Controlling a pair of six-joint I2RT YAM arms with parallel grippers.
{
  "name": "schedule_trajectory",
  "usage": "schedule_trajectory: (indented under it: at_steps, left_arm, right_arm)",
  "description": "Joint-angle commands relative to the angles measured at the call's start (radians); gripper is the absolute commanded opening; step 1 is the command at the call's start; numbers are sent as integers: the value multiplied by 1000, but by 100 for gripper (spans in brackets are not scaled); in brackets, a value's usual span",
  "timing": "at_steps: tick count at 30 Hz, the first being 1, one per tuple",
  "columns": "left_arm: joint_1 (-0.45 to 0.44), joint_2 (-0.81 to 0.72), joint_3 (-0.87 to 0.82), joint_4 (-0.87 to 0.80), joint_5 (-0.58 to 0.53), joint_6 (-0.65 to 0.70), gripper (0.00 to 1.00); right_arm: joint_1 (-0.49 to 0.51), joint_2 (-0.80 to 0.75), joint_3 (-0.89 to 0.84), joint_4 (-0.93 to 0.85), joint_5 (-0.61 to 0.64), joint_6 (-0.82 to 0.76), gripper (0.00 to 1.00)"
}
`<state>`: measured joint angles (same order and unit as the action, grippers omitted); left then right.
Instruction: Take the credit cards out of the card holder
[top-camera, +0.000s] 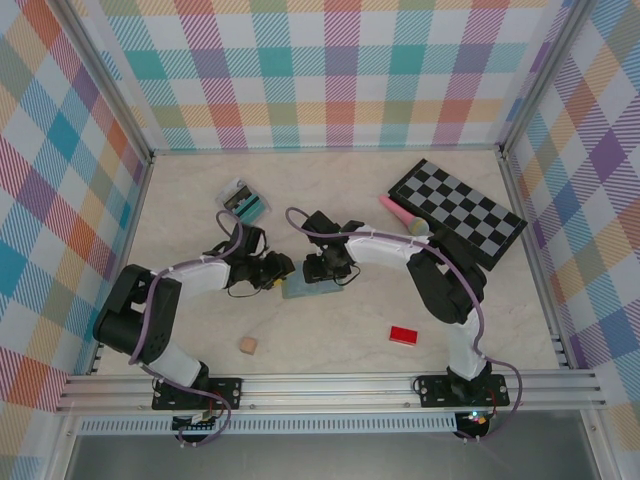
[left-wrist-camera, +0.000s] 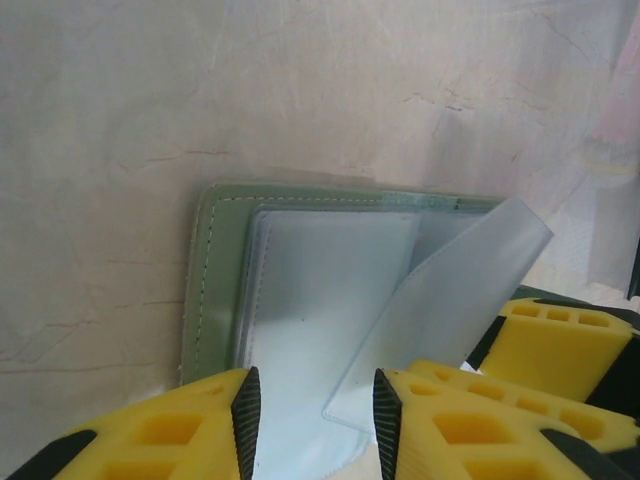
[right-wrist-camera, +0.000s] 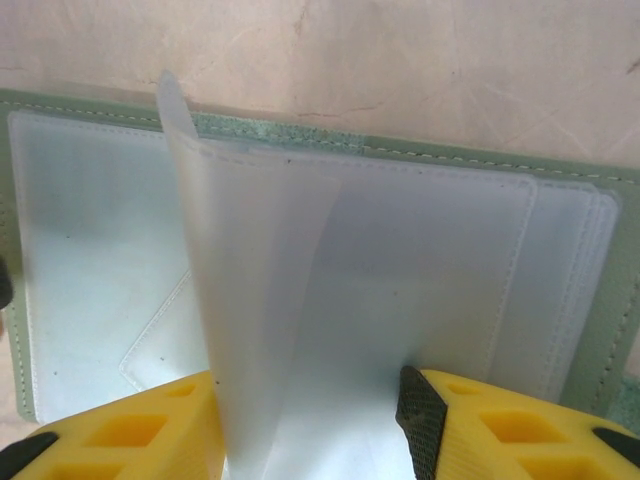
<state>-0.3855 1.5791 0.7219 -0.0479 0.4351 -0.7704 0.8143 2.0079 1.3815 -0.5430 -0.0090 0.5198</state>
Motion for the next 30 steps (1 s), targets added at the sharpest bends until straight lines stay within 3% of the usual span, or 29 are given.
schedule_trajectory:
  at_steps: [1,19,30]
  left_arm:
    - [-21,31,37,-13,18,10,37]
    - [-29,-21,90,-164,-93,77,42]
    - [-36,44,95,-117,-33,70,40]
  right_arm:
    - [-6,45,-44,-41,-12,20,51]
    - [-6,58,-37,-51,-9,21,50]
    - [-6,58,-41,-51,-9,25,49]
